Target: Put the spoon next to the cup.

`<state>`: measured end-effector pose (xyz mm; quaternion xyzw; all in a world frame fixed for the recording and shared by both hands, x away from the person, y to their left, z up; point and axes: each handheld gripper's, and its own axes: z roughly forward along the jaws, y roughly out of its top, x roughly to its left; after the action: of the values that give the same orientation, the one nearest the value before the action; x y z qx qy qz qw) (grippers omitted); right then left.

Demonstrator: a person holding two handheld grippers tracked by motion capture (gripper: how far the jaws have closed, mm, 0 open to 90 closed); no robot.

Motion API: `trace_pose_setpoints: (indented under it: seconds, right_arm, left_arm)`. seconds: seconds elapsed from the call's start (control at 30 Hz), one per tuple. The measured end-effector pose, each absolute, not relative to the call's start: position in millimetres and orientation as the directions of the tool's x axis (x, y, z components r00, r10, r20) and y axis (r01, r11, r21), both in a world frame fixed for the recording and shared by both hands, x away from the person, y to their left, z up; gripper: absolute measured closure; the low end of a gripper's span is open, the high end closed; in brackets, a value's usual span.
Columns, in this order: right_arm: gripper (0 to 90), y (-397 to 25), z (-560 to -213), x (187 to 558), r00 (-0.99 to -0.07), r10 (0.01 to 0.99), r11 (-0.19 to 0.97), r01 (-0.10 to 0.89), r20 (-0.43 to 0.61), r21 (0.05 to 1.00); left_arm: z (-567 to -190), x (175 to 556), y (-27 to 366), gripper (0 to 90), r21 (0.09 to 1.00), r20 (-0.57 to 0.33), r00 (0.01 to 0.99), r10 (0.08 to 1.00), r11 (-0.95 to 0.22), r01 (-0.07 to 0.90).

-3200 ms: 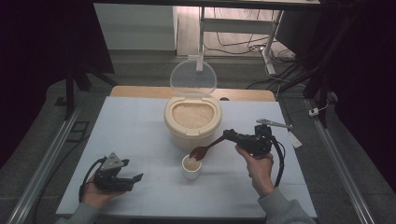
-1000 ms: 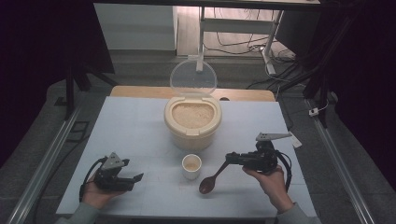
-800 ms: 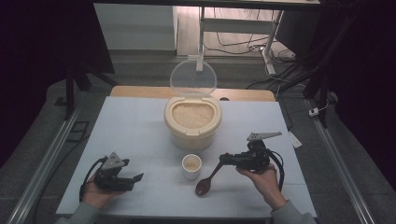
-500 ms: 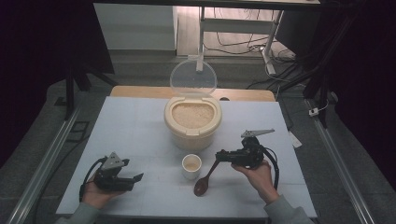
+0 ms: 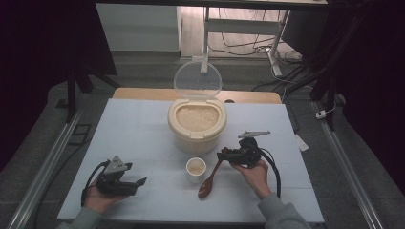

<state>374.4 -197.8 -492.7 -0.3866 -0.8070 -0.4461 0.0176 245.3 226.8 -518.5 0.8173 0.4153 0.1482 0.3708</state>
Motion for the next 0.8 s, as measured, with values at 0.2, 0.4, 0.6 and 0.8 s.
trace_pose_setpoints:
  seconds: [0.2,0.4,0.6,0.8]
  right_arm:
    - [53.9,-194.2,-507.8,380.9,-0.68,0.656,0.331,0.65,0.329,0.684]
    - [44.9,-191.5,-515.8,382.0,-0.666,0.694,0.366,0.654,0.274,0.662]
    - [35.2,-191.1,-516.4,382.4,-0.644,0.728,0.36,0.652,0.237,0.667]
    - [25.8,-201.4,-509.4,380.2,-0.614,0.759,0.316,0.638,0.216,0.702]
  left_arm:
    - [-518.7,245.3,226.9,19.9,0.729,-0.067,0.611,0.789,-0.38,0.569]
    - [-519.0,245.3,226.2,19.9,0.727,-0.063,0.612,0.788,-0.383,0.569]
    - [-518.8,245.2,226.7,19.9,0.729,-0.067,0.613,0.788,-0.381,0.569]
    - [-519.6,245.7,227.0,19.9,0.727,-0.067,0.612,0.788,-0.381,0.572]
